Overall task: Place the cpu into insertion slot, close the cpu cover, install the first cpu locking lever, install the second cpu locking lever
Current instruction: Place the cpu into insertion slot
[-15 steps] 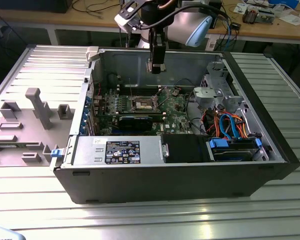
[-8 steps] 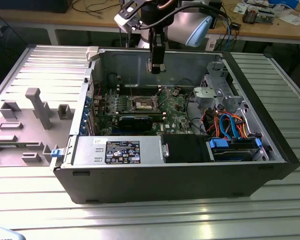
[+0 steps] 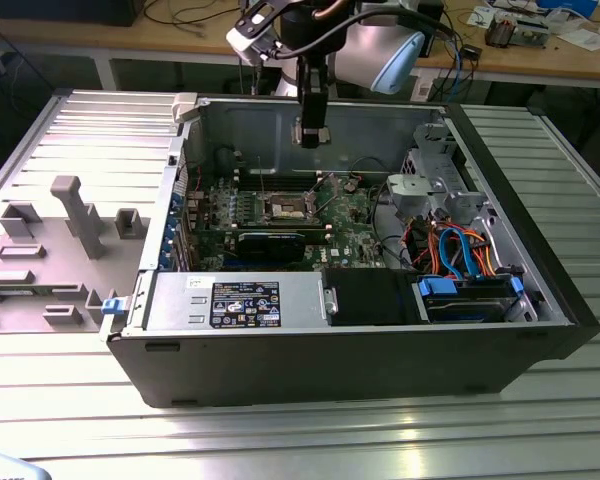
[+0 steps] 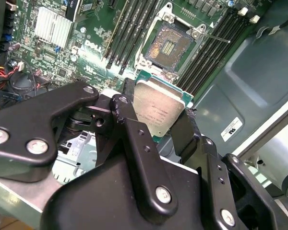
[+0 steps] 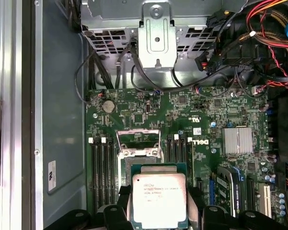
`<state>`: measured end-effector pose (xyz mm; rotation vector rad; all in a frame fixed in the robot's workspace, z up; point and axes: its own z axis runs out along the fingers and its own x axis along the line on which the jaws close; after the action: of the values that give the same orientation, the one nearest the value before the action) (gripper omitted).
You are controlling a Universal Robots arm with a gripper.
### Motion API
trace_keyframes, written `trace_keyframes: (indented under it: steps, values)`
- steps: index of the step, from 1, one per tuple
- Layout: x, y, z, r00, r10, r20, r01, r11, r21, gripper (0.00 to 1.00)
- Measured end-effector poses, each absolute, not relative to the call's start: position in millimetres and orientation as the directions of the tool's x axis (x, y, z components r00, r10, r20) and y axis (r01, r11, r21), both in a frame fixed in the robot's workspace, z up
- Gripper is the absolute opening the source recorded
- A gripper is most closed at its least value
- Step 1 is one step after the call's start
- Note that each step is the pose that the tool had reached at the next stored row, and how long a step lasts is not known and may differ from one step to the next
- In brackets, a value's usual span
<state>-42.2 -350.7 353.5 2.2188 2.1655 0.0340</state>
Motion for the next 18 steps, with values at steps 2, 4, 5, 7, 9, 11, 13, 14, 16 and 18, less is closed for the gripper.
trace_keyframes:
  steps: [2,4,5,7,9,11,13,14,16,18]
  values:
    - [-42.3,-350.7,353.5,0.027,1.000,-0.013,0.999,-0.027,0.045,0.55]
    - [-42.6,-350.7,353.4,0.032,0.999,-0.013,0.999,-0.031,0.045,0.55]
    - [-42.6,-350.7,353.4,0.032,0.999,-0.013,0.998,-0.032,0.045,0.55]
    - [-42.7,-350.7,353.3,0.036,0.999,-0.013,0.998,-0.035,0.045,0.55]
    - [-42.7,-350.7,353.2,0.038,0.999,-0.013,0.998,-0.037,0.045,0.55]
    - [-42.7,-350.7,353.2,0.040,0.999,-0.013,0.998,-0.040,0.045,0.55]
    - [-42.7,-350.7,353.1,0.042,0.999,-0.013,0.998,-0.042,0.045,0.55]
    - [-42.7,-350.7,353.1,0.043,0.999,-0.013,0.998,-0.043,0.045,0.55]
    - [-42.7,-350.7,353.1,0.046,0.999,-0.013,0.998,-0.045,0.045,0.55]
    - [-42.7,-350.7,352.5,0.049,0.999,-0.013,0.998,-0.049,0.045,0.55]
